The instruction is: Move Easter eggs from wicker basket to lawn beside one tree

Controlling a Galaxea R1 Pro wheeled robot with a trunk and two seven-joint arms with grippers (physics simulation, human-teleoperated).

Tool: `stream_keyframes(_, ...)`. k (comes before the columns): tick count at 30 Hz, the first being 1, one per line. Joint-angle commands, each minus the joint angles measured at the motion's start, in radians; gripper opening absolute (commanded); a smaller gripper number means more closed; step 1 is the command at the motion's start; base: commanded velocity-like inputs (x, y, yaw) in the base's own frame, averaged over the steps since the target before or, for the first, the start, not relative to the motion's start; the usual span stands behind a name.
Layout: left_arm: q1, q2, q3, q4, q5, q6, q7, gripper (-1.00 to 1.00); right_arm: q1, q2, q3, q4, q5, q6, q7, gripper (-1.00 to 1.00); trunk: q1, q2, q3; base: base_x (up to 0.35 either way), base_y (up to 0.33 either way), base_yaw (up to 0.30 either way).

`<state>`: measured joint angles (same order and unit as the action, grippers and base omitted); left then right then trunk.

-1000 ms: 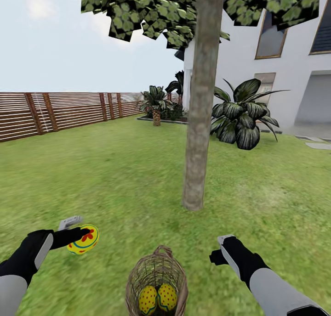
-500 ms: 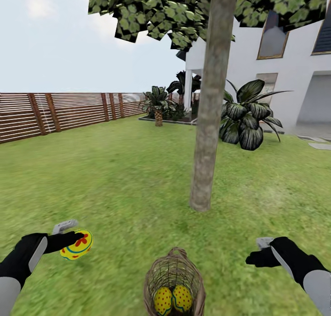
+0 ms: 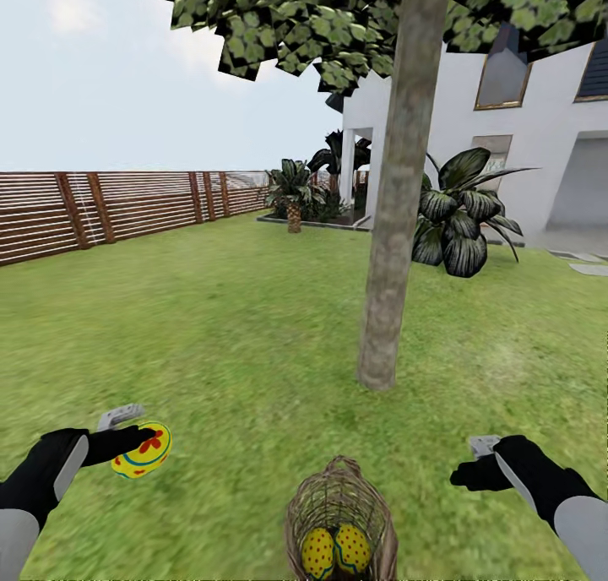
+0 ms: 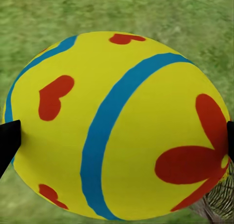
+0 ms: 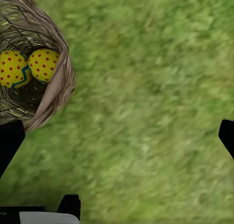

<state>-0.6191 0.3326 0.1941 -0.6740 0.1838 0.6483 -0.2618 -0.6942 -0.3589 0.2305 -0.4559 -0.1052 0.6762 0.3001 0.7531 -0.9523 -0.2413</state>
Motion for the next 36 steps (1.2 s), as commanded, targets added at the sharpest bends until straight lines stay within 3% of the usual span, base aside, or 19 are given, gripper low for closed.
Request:
stream_keyframes(1, -0.001, -0.001, 0.003, -0.001, 0.003, 0.007, -0.002, -1.00, -0.001, 0.000, 0.007, -0.001, -0.010, 0.005, -0.002, 1.00, -0.004, 0.006, 0.002, -0.244, 0.002, 0.000)
stream_keyframes(4, -0.001, -0.002, 0.002, -0.001, 0.005, 0.007, -0.004, -1.00, -0.001, 0.013, 0.006, -0.001, -0.010, 0.005, -0.002, 1.00, -0.016, 0.027, 0.011, -0.299, 0.072, 0.000)
stream_keyframes(10, -0.001, -0.004, 0.002, -0.001, 0.005, 0.005, -0.001, -1.00, -0.001, 0.014, 0.004, -0.001, -0.010, 0.005, -0.002, 1.00, -0.039, 0.069, 0.030, -0.226, 0.169, 0.000)
stream_keyframes(16, -0.001, -0.006, 0.003, -0.001, 0.008, 0.007, -0.005, -1.00, -0.001, 0.015, 0.004, -0.002, -0.010, 0.005, -0.002, 1.00, -0.062, 0.111, 0.049, -0.040, 0.080, 0.000)
stream_keyframes(36, -0.001, -0.009, 0.005, -0.001, 0.009, 0.007, -0.005, -1.00, -0.001, 0.016, 0.006, -0.001, -0.010, 0.005, -0.003, 1.00, -0.138, 0.251, 0.111, 0.000, 0.291, 0.000)
